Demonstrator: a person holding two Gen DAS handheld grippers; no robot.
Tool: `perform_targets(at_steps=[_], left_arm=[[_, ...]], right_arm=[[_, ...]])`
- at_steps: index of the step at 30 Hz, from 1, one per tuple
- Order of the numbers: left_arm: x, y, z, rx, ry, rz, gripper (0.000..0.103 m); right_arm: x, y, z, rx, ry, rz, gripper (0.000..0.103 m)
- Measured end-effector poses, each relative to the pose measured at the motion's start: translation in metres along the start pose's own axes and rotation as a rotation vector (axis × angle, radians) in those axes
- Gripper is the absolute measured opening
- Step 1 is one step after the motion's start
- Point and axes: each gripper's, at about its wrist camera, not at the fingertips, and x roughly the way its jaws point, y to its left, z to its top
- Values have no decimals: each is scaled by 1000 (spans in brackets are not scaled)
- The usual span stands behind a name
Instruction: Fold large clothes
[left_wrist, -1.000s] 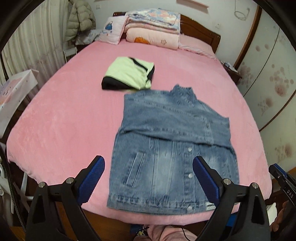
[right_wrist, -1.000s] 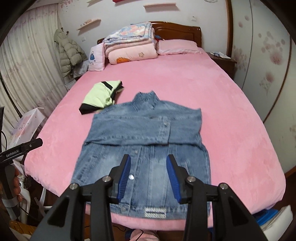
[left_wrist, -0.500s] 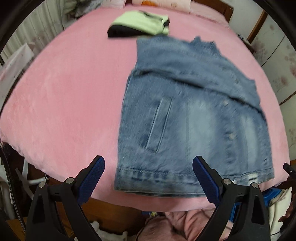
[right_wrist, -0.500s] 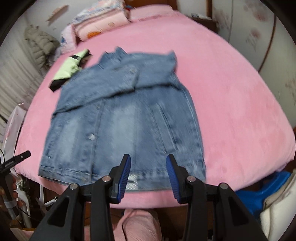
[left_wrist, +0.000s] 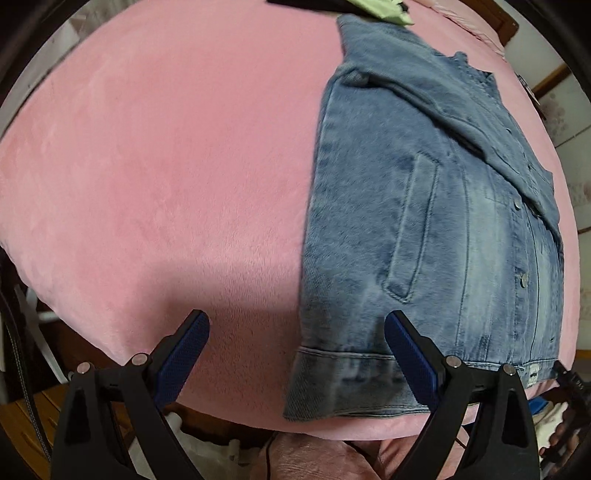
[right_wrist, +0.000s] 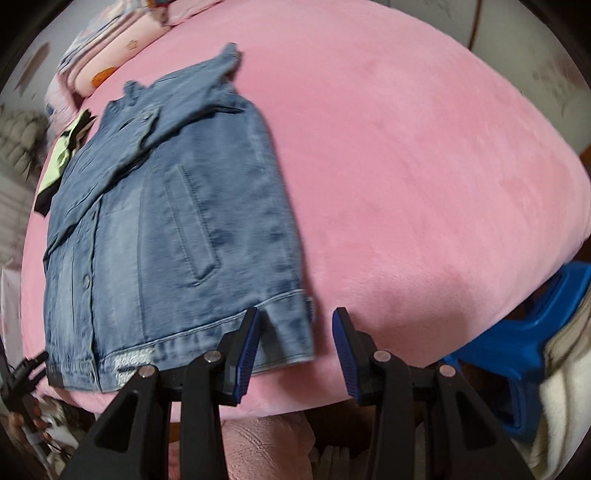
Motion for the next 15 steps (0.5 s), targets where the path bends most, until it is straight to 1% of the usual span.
perform_targets(at_steps=[2, 5, 7, 11, 15], left_arm=[[9, 3, -2, -11, 18, -18, 95], [17, 5, -5, -10, 24, -39, 95], [21, 7, -7, -10, 32, -59, 95], [25, 8, -11, 9, 57, -104, 95], [27, -2, -19, 68, 92, -146, 93]], right_arm=[[6, -7, 0, 34, 16, 42, 40], [14, -13, 1, 71, 39, 112, 40], [22, -15, 1, 100, 80, 187, 42], [25, -10, 0, 72, 90, 178, 42], [29, -17, 0, 90, 120, 229, 42]])
